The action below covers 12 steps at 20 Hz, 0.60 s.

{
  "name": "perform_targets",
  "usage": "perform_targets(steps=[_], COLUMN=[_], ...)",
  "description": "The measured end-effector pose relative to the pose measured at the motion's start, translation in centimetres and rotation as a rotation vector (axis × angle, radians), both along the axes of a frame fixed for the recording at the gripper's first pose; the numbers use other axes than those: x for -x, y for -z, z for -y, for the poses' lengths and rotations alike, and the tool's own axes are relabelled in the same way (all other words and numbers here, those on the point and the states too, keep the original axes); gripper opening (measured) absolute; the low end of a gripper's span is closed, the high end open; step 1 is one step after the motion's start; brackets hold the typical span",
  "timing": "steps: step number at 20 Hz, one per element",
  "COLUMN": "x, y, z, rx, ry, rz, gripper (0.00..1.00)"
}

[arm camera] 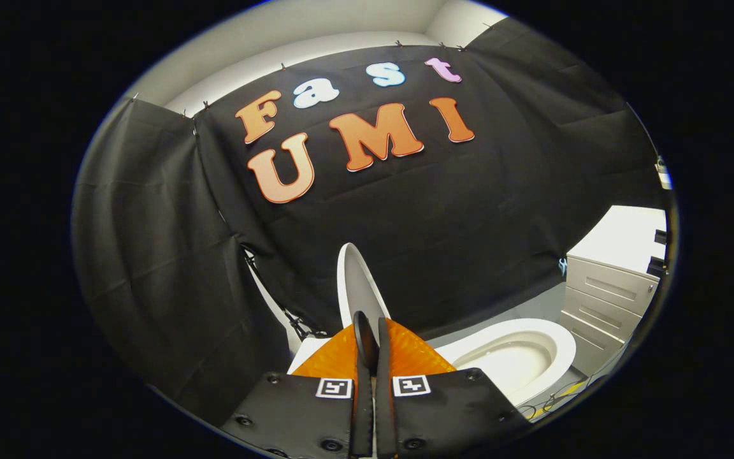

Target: Open the toilet lid.

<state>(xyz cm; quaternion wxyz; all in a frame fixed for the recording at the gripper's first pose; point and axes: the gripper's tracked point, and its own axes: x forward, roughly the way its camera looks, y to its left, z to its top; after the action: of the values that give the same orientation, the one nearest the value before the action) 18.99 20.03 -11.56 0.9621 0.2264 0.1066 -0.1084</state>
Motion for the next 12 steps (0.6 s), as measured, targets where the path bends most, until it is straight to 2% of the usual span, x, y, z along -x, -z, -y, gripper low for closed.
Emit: perform_targets(steps=[12], x=[-1.1], y=[-0.1], z=[-5.8], rx=[0.070], ry=[-0.057], rz=[-0.029], gripper=[0.10])
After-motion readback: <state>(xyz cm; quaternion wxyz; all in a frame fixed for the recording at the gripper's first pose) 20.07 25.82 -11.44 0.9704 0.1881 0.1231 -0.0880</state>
